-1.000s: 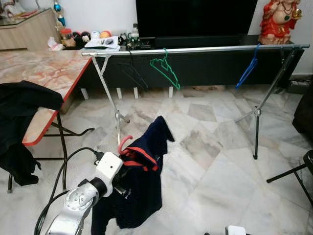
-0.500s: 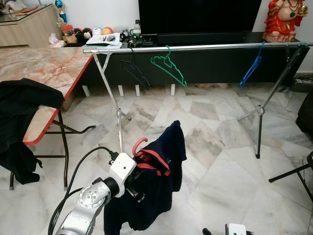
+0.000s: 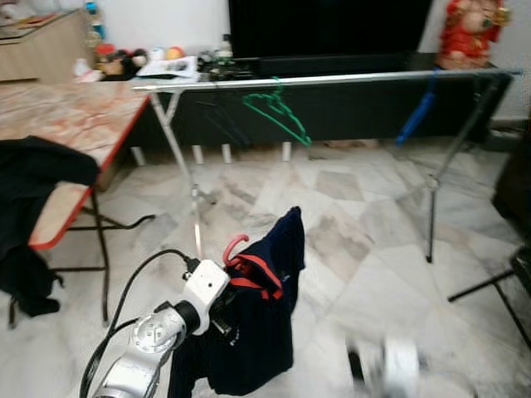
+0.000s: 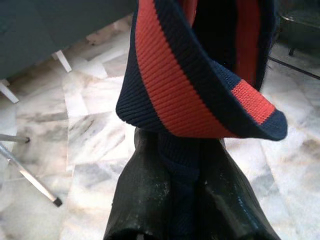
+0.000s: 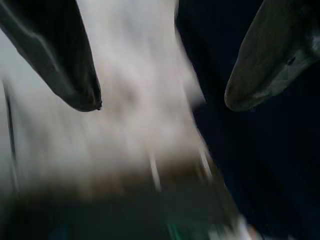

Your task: Hang hanger

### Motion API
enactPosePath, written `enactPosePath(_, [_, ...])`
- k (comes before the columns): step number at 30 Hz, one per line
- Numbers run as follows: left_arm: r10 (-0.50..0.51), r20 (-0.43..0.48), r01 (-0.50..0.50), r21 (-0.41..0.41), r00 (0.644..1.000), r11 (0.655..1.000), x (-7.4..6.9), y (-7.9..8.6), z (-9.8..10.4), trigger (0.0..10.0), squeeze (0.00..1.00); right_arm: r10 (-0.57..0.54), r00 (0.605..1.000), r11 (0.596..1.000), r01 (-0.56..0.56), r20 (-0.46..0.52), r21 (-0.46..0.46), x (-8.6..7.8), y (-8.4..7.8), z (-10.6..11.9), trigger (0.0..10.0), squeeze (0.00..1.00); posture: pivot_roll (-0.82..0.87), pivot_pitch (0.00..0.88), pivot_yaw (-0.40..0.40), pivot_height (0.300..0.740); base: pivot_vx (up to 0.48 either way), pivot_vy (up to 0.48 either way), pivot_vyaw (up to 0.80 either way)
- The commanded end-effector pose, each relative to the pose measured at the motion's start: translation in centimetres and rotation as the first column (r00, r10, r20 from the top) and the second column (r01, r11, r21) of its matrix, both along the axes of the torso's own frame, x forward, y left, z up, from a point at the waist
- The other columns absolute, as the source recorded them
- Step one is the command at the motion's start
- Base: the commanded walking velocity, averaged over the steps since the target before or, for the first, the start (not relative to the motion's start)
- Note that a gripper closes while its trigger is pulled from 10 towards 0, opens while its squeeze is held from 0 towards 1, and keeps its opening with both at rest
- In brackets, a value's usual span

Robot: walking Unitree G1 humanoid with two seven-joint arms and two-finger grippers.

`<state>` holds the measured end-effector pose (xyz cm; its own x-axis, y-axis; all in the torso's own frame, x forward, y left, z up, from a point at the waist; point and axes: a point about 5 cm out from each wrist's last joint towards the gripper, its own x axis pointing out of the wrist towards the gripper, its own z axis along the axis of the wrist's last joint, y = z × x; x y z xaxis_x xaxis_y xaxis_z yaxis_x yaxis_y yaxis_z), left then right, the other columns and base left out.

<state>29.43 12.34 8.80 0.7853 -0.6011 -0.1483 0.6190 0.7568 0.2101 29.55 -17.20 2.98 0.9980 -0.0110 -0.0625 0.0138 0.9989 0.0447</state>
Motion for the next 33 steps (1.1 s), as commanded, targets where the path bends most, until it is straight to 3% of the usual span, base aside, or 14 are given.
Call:
enactPosePath(1, [0.018,0.029,-0.018,0.002,0.999,1.0,0.3,0.8,0.6,10.0,0.0,-0.024,0.995,1.0,0.024,-0.099,-0.001,-2.2,-0.3,-2.5,10.0,0.0,0.06,0.032,0.043,0.74,0.0,0.0,0.0])
enactPosePath(6, [0.018,0.025,-0.018,0.001,1.0,1.0,0.2,0.7,0.6,10.0,0.0,-0.035,0.995,0.999,0.033,-0.091,-0.025,-2.3,-0.3,-2.4,10.0,0.0,0.06,0.029,0.042,0.74,0.0,0.0,0.0])
enactPosePath(8, [0.019,0.025,-0.019,0.0,1.0,1.0,0.2,0.7,0.5,10.0,0.0,-0.014,0.996,0.992,0.003,-0.089,-0.128,-2.1,-0.4,-2.2,10.0,0.0,0.06,0.029,0.041,0.74,0.0,0.0,0.0])
enactPosePath(9, [0.019,0.025,-0.019,0.0,1.0,1.0,0.2,0.7,0.5,10.0,0.0,0.002,0.997,0.994,-0.011,-0.083,-0.113,-2.0,-0.2,-2.1,10.0,0.0,0.06,0.029,0.041,0.74,0.0,0.0,0.0])
enactPosePath(11, [0.021,0.025,-0.021,0.007,0.999,1.0,0.4,0.8,0.6,10.0,0.0,0.106,0.989,0.99,-0.115,-0.107,-0.084,-2.0,0.6,-2.2,10.0,0.0,0.06,0.036,0.039,0.74,0.0,0.0,0.0])
enactPosePath(14, [0.018,0.024,-0.018,0.007,1.0,1.0,0.6,0.7,0.7,10.0,0.0,0.206,0.977,0.968,-0.212,-0.057,-0.134,-2.5,1.3,-2.0,10.0,0.0,0.06,0.042,0.038,0.74,0.0,0.0,0.0])
enactPosePath(16, [-0.012,0.034,0.011,0.005,0.999,1.0,0.8,0.1,1.1,10.0,0.0,0.379,0.923,0.901,-0.385,-0.066,-0.202,-3.7,2.5,-2.4,10.0,0.0,0.05,0.049,0.039,0.74,0.0,0.0,0.0])
enactPosePath(17, [-0.012,0.034,0.011,0.005,0.999,1.0,0.8,0.1,1.1,10.0,0.0,0.379,0.923,0.901,-0.385,-0.066,-0.202,-3.7,2.5,-2.4,10.0,0.0,0.05,0.049,0.039,0.74,0.0,0.0,0.0])
enactPosePath(18, [-0.03,0.039,0.03,0.001,0.999,1.0,0.9,-0.3,1.4,10.0,0.0,0.426,0.9,0.87,-0.434,-0.086,-0.232,-4.0,3.0,-2.7,10.0,0.0,0.05,0.052,0.039,0.74,0.0,0.0,0.0])
enactPosePath(20, [-0.07,0.04,0.07,-0.003,0.997,0.998,1.0,-1.0,1.7,10.0,0.0,0.448,0.889,0.854,-0.458,-0.1,-0.248,-4.2,3.3,-2.8,10.0,0.0,0.05,0.055,0.041,0.74,0.0,0.0,0.0])
enactPosePath(26, [-0.178,0.042,0.179,-0.009,0.983,0.984,0.5,-2.7,2.4,10.0,0.0,0.434,0.896,0.864,-0.442,-0.089,-0.241,-3.5,3.2,-2.3,10.0,0.0,0.05,0.059,0.042,0.74,0.0,0.0,0.0])
enactPosePath(33, [-0.263,0.018,0.263,-0.011,0.965,0.965,-0.5,-3.5,2.5,10.0,0.0,0.405,0.911,0.873,-0.411,-0.078,-0.261,-2.9,3.1,-1.9,10.0,0.0,0.06,0.062,0.043,0.74,0.0,0.0,0.0])
